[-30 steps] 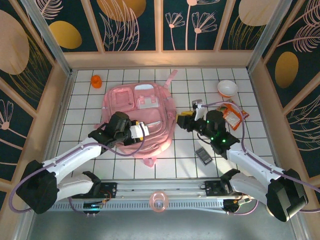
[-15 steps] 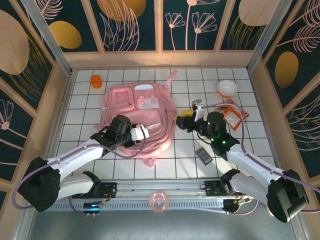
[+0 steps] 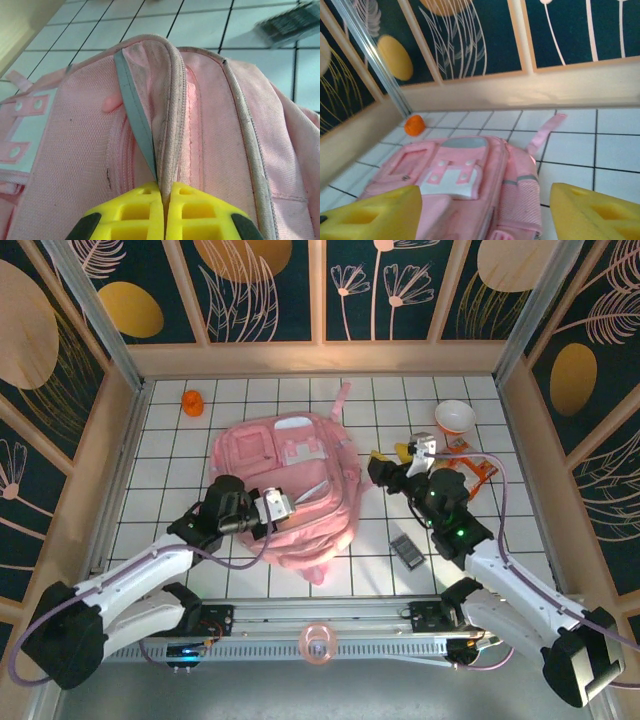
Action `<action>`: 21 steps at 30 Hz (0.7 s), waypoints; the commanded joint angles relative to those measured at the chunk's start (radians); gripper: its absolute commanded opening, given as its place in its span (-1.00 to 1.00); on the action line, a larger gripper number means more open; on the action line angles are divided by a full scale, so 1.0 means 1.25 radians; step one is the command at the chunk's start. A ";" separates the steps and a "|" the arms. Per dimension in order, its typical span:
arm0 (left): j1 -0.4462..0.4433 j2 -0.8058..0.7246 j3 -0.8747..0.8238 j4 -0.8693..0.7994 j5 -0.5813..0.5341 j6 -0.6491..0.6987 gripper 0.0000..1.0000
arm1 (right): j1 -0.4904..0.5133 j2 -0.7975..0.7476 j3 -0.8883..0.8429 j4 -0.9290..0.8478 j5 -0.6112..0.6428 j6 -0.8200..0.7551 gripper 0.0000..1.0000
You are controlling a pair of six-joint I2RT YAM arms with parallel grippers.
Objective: Pack the student bag
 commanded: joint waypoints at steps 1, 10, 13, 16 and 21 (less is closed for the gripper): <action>0.002 -0.070 -0.011 0.097 0.114 -0.042 -1.00 | -0.007 0.040 0.057 -0.067 -0.037 -0.104 0.40; 0.101 -0.129 -0.072 0.198 0.199 -0.119 -1.00 | -0.008 0.222 0.156 -0.145 -0.329 -0.414 0.47; 0.122 -0.129 -0.089 0.223 0.238 -0.130 -1.00 | -0.008 0.295 0.207 -0.183 -0.415 -0.492 0.47; 0.125 -0.133 -0.092 0.219 0.272 -0.120 -1.00 | -0.008 0.364 0.250 -0.224 -0.483 -0.561 0.48; 0.125 -0.150 -0.085 0.162 0.288 -0.060 -1.00 | -0.036 0.473 0.345 -0.375 -0.597 -0.718 0.50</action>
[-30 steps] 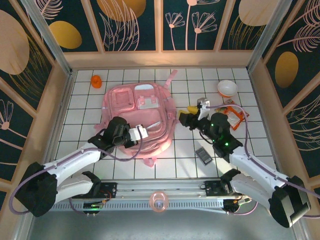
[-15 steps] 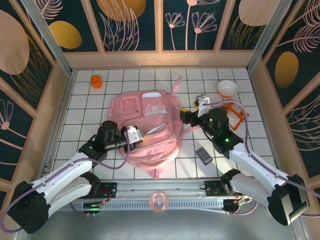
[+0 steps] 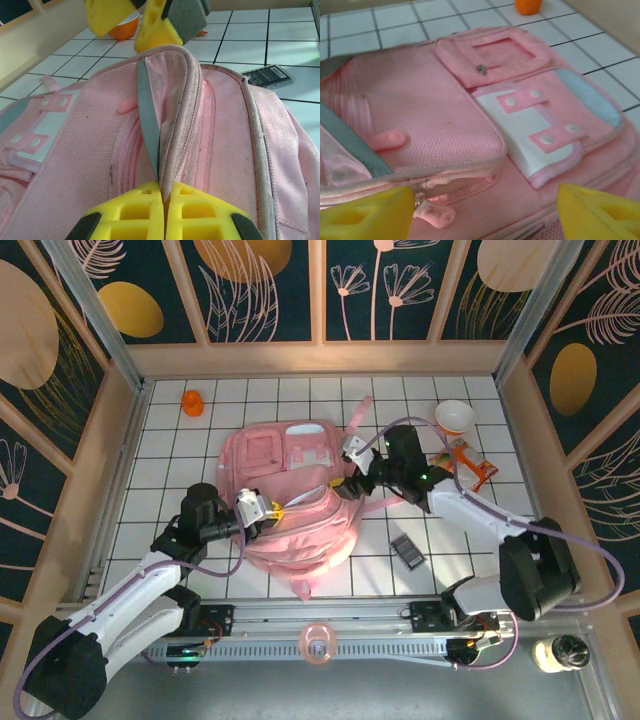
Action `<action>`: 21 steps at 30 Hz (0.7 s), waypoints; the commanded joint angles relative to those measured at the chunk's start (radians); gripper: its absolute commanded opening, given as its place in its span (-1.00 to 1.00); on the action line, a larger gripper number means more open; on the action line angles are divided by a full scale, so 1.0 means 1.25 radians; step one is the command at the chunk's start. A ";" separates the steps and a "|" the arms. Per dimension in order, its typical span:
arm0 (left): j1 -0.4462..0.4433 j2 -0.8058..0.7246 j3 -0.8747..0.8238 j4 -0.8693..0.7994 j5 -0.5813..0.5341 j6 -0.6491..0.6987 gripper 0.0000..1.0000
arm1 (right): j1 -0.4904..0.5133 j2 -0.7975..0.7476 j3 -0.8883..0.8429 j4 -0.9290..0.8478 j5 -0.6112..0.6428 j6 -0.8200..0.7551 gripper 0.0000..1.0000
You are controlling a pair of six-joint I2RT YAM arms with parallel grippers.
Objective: Pack the student bag
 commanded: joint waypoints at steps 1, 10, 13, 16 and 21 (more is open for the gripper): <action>0.002 -0.037 0.018 0.057 0.087 0.043 -1.00 | -0.006 0.055 0.065 -0.125 -0.119 -0.159 0.50; 0.002 -0.048 0.015 0.064 0.079 0.044 -1.00 | -0.010 0.166 0.177 -0.298 -0.208 -0.271 0.48; 0.002 -0.052 0.012 0.079 0.068 0.037 -1.00 | -0.023 0.157 0.170 -0.316 -0.237 -0.262 0.46; 0.002 -0.050 0.010 0.083 0.064 0.034 -1.00 | -0.045 0.120 0.138 -0.289 -0.250 -0.238 0.46; 0.002 -0.048 0.010 0.086 0.067 0.030 -1.00 | -0.081 0.076 0.095 -0.253 -0.254 -0.217 0.46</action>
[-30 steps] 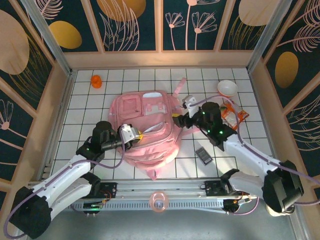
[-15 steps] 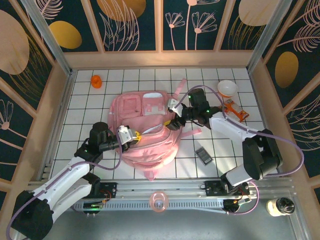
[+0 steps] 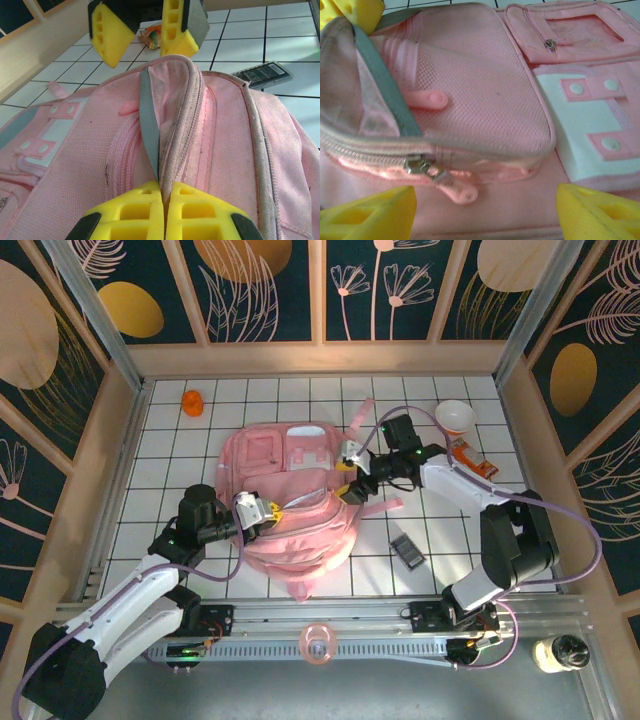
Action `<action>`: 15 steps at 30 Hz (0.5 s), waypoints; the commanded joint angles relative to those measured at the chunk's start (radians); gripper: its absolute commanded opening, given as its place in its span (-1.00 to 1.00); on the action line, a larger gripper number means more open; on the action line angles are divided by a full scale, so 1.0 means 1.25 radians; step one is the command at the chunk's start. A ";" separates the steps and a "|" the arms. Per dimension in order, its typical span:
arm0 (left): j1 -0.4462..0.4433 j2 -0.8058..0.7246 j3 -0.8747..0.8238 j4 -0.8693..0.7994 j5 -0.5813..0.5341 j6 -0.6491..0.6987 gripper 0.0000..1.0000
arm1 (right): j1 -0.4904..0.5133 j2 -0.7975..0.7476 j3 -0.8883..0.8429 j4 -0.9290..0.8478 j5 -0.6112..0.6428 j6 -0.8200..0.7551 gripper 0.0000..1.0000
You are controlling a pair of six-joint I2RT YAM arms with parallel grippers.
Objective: Pack the student bag
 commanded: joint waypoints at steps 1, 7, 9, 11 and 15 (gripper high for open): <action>0.000 -0.023 0.011 0.108 0.065 -0.001 -1.00 | -0.013 -0.036 -0.020 -0.005 -0.032 0.011 0.46; -0.001 -0.021 0.014 0.109 0.069 -0.001 -1.00 | 0.014 0.009 0.001 -0.029 -0.074 -0.003 0.44; 0.000 -0.022 0.016 0.109 0.071 -0.001 -1.00 | 0.023 0.029 0.009 -0.038 -0.085 -0.008 0.43; 0.000 -0.023 0.018 0.107 0.071 -0.002 -1.00 | 0.030 0.046 0.018 -0.050 -0.101 -0.012 0.42; 0.000 -0.024 0.022 0.106 0.062 -0.001 -1.00 | 0.048 0.064 0.031 -0.088 -0.112 -0.016 0.40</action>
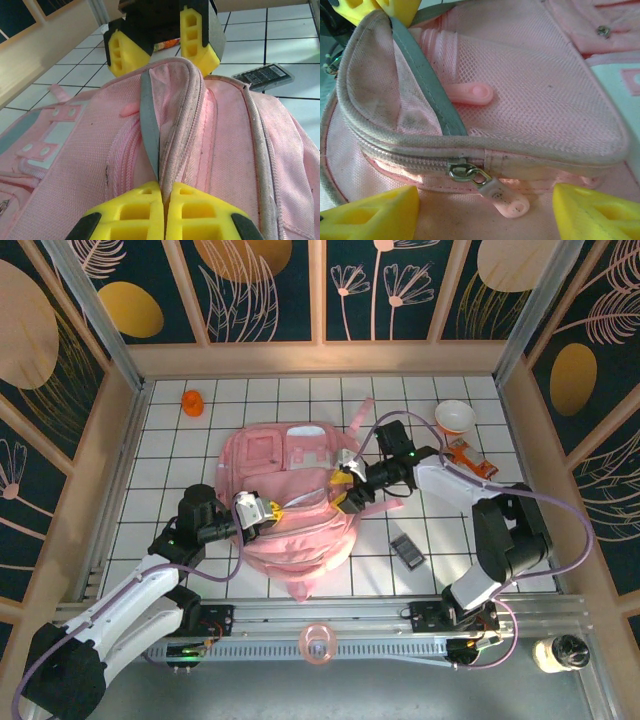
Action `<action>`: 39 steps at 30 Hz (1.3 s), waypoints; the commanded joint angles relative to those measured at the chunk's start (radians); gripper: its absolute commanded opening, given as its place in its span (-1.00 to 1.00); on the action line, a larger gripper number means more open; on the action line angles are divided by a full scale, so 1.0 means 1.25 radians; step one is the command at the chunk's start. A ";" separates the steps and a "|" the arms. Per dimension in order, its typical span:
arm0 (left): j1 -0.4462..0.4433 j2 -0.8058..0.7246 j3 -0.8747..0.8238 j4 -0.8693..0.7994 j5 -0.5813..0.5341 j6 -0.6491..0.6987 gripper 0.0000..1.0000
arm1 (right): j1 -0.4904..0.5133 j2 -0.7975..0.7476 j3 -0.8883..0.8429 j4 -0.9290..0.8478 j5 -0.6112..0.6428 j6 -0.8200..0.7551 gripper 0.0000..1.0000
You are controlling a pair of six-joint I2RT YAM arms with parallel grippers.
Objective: Pack the student bag
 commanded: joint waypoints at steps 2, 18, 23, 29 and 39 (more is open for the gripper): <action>0.000 -0.024 0.022 0.102 0.055 -0.001 -1.00 | 0.019 0.010 0.026 -0.069 -0.053 -0.020 0.38; 0.000 -0.015 0.020 0.119 0.051 -0.003 -1.00 | 0.016 -0.060 -0.013 -0.001 -0.084 0.067 -0.07; 0.000 -0.020 0.018 0.118 0.052 -0.004 -1.00 | 0.005 -0.031 -0.001 0.002 -0.093 0.082 -0.27; 0.000 -0.019 0.017 0.117 0.005 -0.007 -1.00 | -0.004 -0.046 -0.007 0.001 -0.090 0.100 -0.66; -0.001 0.031 0.062 0.076 -0.221 -0.010 -1.00 | 0.003 -0.130 -0.025 0.050 -0.021 0.206 -1.00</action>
